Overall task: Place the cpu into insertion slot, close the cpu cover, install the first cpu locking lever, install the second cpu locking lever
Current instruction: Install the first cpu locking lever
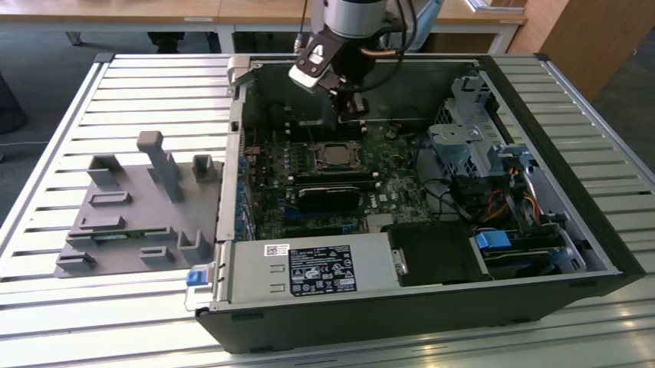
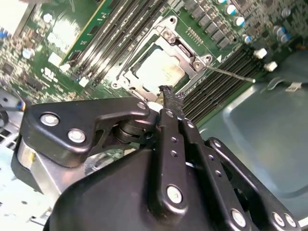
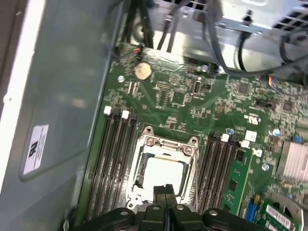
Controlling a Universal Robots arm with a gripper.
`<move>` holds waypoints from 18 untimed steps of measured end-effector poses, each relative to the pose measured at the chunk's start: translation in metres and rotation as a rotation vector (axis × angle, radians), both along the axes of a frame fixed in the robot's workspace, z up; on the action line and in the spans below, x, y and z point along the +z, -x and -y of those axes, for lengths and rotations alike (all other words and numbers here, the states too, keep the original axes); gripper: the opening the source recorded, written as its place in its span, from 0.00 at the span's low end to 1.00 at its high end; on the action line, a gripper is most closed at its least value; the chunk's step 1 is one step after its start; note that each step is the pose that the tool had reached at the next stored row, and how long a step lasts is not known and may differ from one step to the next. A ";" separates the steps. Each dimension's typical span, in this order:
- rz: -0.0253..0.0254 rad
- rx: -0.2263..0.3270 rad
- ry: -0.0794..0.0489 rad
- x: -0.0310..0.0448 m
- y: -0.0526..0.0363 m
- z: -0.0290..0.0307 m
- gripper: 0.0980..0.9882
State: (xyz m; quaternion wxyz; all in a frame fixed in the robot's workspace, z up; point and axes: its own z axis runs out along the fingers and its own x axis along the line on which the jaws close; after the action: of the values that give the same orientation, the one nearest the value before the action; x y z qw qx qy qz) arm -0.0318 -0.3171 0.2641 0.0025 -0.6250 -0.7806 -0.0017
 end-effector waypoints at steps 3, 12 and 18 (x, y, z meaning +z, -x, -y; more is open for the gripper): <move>0.0000 0.051 0.000 0.0000 0.0000 0.0000 0.01; 0.0010 0.144 -0.002 0.0000 0.0000 0.0000 0.01; 0.0009 0.231 -0.003 0.0000 0.0000 0.0000 0.01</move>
State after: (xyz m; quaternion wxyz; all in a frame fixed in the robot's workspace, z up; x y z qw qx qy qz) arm -0.0318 -0.3171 0.2641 0.0031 -0.5308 -0.8475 -0.0027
